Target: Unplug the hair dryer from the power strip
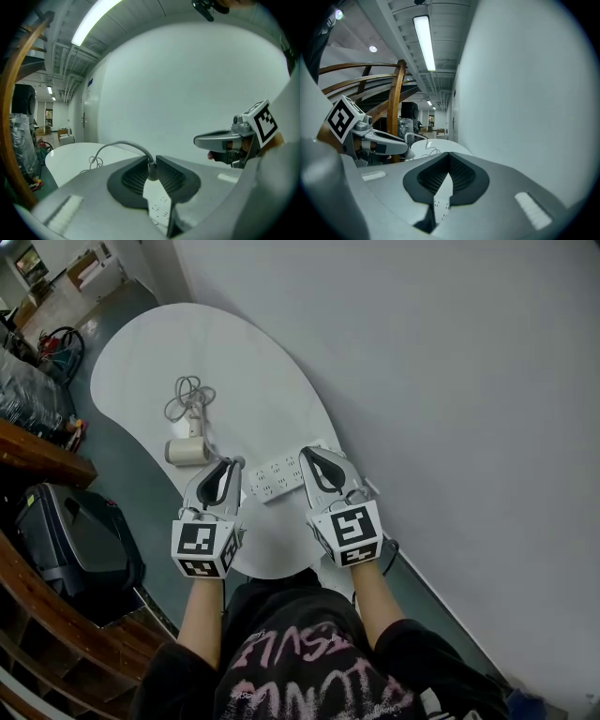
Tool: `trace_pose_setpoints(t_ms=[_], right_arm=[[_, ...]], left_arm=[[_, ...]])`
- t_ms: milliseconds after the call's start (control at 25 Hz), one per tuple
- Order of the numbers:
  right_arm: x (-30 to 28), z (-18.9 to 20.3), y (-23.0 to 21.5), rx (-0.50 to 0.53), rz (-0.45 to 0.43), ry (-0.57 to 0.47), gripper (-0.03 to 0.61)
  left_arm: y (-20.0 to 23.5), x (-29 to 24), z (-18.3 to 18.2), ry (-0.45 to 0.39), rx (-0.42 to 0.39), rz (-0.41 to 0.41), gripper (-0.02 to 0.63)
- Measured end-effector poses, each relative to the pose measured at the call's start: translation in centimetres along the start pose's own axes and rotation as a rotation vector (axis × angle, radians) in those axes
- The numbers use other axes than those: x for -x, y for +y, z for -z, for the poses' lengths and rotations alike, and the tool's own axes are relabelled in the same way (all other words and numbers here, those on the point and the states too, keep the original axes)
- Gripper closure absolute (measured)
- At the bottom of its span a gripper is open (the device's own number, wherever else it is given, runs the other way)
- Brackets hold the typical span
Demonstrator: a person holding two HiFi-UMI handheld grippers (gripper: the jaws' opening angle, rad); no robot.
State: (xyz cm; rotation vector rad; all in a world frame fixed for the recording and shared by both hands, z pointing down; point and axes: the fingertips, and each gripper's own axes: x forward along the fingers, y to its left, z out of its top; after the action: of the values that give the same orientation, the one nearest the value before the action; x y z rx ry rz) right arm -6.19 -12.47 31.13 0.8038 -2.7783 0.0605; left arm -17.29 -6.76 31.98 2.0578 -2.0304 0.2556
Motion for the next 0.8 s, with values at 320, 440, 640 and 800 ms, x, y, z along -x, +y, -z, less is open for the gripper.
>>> trace_pose_setpoints(t_ms=[320,440,640,800], right_arm=[[0.5,-0.9,0.0,0.018,0.01,-0.021,0.569],[0.5,-1.6,-0.1,0.024,0.008,-0.036,0.569],[0.6,-2.8,-0.2,0.016,0.016,-0.065,0.569],[0.6,-3.7,-0.5,0.009,0.025,-0.09,0.569]], left_arm=[[0.0,0.5,-1.0,-0.034,0.001,-0.006,0.551],[-0.1,0.7,-1.8,-0.056,-0.002,-0.006,0.551],[0.0,1.2,-3.4,-0.098,0.0,-0.012,0.551],[0.2,1.6,-4.3,-0.123,-0.004,-0.02,0.551]])
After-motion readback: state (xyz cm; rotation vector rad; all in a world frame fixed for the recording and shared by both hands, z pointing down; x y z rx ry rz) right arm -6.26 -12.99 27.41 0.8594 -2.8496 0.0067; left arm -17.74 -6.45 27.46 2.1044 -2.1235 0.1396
